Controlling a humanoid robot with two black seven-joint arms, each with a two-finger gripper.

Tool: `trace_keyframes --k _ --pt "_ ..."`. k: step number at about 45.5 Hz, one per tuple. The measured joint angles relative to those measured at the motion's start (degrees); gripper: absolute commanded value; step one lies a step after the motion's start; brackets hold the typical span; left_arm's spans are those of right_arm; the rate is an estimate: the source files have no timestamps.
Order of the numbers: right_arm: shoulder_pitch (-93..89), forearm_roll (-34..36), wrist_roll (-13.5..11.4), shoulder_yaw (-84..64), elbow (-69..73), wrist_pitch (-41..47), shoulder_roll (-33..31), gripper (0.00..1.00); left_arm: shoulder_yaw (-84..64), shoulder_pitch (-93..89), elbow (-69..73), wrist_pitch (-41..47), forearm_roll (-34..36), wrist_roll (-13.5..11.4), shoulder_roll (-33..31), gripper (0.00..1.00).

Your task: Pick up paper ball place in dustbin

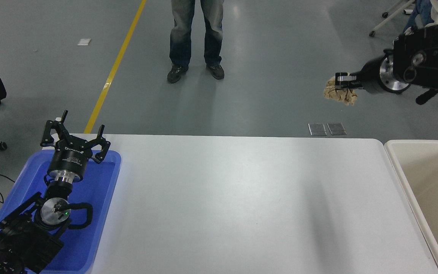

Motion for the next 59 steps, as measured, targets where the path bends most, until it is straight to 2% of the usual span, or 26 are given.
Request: trace_keyframes --k 24,41,59 --pt "-1.4 -1.0 0.0 -2.1 -2.7 0.3 -1.1 0.00 0.0 0.0 0.0 0.0 0.0 0.0 0.0 1.00" --pt "-16.0 -1.6 0.0 -6.1 -22.5 -1.4 -2.8 0.00 0.0 0.0 0.0 0.0 0.0 0.0 0.0 1.00" --pt "-38.9 -0.7 0.0 -3.2 -42.0 -4.8 -3.6 0.00 0.0 0.0 0.0 0.0 0.0 0.0 0.0 1.00"
